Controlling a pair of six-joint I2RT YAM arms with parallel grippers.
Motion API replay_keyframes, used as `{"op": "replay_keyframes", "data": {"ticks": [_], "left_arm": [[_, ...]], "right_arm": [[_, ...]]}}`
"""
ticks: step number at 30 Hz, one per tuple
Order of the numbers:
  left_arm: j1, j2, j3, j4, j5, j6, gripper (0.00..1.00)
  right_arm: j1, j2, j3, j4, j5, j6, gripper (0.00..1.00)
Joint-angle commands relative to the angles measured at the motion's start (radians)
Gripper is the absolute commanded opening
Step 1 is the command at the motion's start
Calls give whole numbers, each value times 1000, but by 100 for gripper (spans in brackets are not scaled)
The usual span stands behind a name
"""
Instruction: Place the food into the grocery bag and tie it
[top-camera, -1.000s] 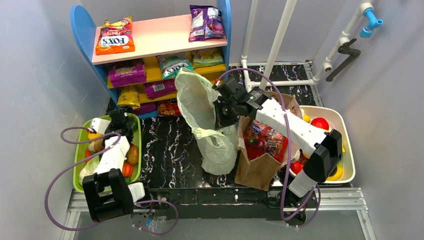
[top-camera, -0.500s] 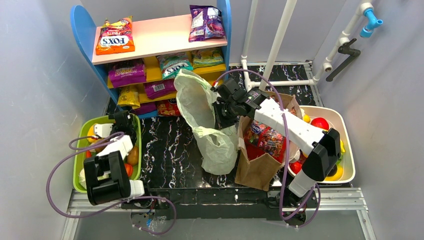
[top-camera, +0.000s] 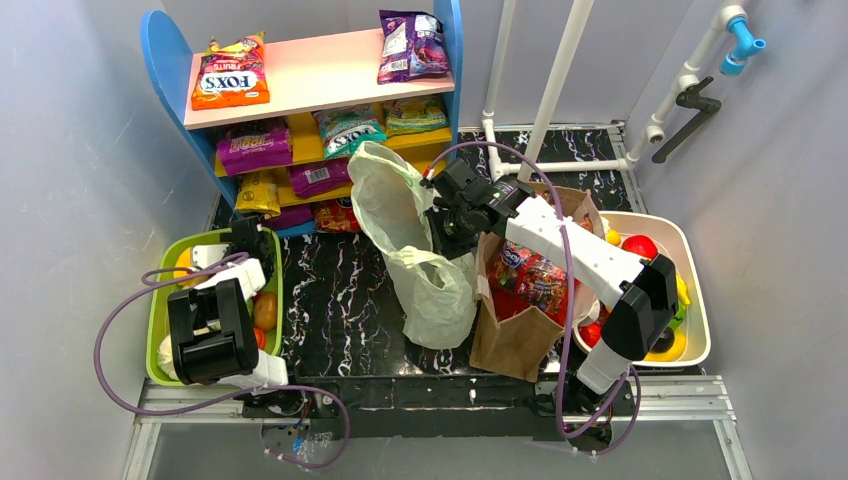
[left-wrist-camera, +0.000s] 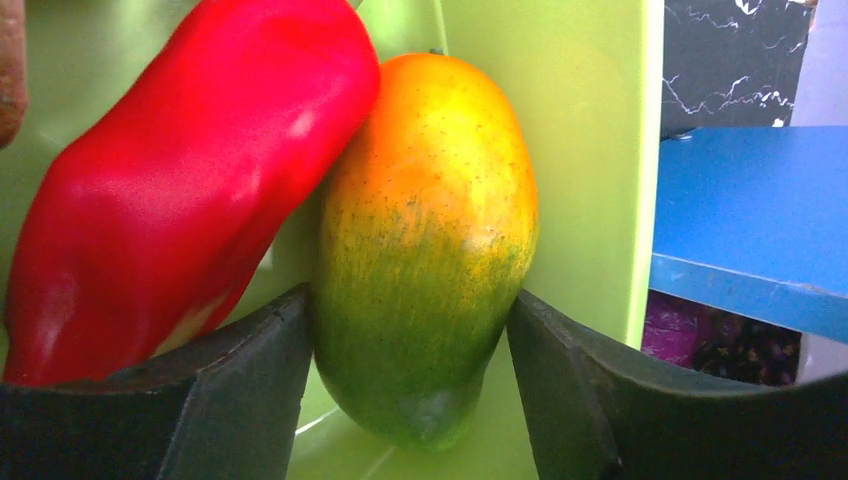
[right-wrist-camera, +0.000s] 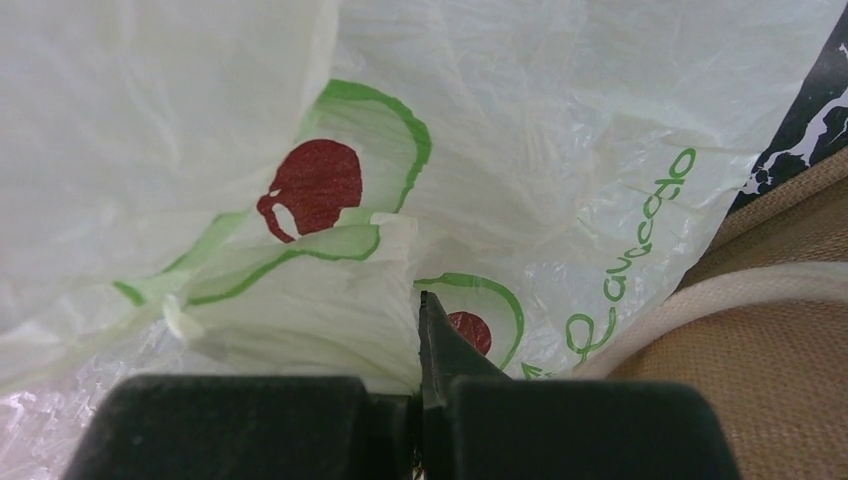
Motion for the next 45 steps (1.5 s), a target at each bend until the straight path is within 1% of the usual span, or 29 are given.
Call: {"op": "replay_keyframes", "data": {"ticks": [1, 3, 5, 8, 11, 13, 16, 18, 19, 21, 24, 28, 31, 35, 41, 45], "left_arm": [[4, -11, 9, -28, -22, 27, 63], [5, -29, 17, -43, -31, 50, 57], [4, -42, 45, -92, -38, 79, 53], [4, -74, 65, -126, -24, 125, 44], [6, -95, 126, -239, -6, 155, 33], [6, -111, 152, -305, 0, 170, 29], [6, -143, 155, -333, 13, 195, 26], [7, -165, 151, -335, 22, 234, 14], [7, -176, 149, -345, 23, 245, 11], [6, -199, 148, -372, 18, 269, 5], [5, -247, 139, -404, 14, 290, 0], [7, -338, 124, -445, -1, 311, 0], [6, -403, 130, -486, 15, 332, 0], [7, -481, 151, -547, 66, 367, 0], [7, -578, 160, -533, 209, 470, 0], [6, -616, 185, -598, 227, 487, 0]], "right_arm": [[5, 3, 25, -7, -7, -19, 1], [5, 0, 22, -6, -8, -19, 1], [5, -3, 19, -7, -8, -18, 1], [5, -11, 18, -4, -12, -19, 1], [5, -17, 20, -3, -15, -16, 1], [6, -24, 17, -3, -18, -16, 1], [6, -34, 12, 3, -23, -16, 1], [6, -39, 12, 2, -24, -15, 1], [8, -41, 10, 3, -24, -13, 1], [9, -48, 8, 5, -23, -12, 1], [9, -51, 10, 9, -22, -9, 1], [9, -49, 27, 4, -22, 3, 1], [11, -51, 34, 2, -17, 11, 1], [10, -55, 40, 1, 6, 23, 1], [10, -79, 52, 13, 32, 64, 1], [10, -107, 53, 27, 42, 90, 1]]}}
